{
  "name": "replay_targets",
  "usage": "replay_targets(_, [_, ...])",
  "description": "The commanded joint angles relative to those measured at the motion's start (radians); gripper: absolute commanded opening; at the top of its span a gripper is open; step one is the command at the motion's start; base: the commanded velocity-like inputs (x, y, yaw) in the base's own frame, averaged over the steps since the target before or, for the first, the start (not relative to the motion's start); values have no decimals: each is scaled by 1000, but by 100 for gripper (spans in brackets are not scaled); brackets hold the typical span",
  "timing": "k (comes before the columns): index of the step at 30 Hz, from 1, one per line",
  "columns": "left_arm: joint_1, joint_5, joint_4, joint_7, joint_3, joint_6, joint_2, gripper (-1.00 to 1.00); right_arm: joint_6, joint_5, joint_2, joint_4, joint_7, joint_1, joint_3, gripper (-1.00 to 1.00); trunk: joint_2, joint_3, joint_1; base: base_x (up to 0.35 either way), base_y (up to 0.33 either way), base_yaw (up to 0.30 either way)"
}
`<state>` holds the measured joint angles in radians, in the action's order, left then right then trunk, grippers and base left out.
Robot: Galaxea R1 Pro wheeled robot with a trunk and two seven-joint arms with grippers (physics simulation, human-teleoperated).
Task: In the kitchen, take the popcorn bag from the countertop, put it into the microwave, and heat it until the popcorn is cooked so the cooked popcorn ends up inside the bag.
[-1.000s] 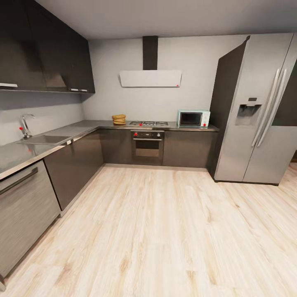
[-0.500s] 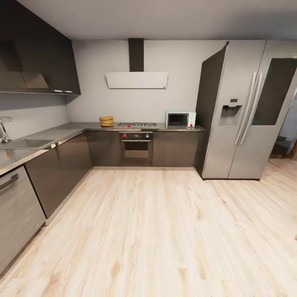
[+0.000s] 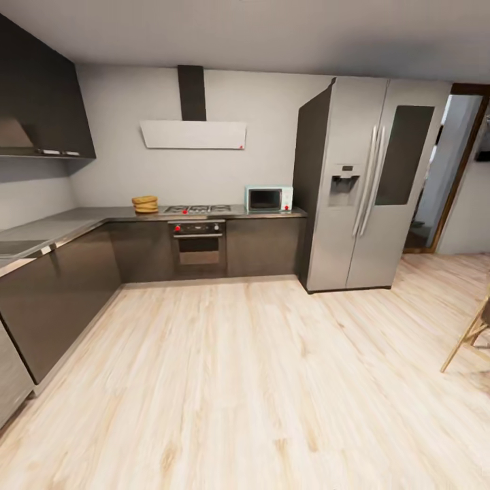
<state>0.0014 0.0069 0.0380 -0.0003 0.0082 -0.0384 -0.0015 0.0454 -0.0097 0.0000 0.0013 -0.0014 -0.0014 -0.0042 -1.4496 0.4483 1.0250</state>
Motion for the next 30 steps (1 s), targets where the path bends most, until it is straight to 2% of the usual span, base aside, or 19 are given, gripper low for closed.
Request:
replay_targets(1, [0,1,0,0,0,-2,0,100,4,-1,0,0,0,0,0,100,0,0,0,0,0,-266])
replay_targets(15, [0,1,0,-1,0,-1,0,100,3,-2,-2,0,0,0,-1,100,0,-10,0,72,0,-259])
replay_targets(30, [0,1,-1,-1,-1,-1,2,100,3,6,-4,0,0,0,3,100,0,-11,0,300,0,-17])
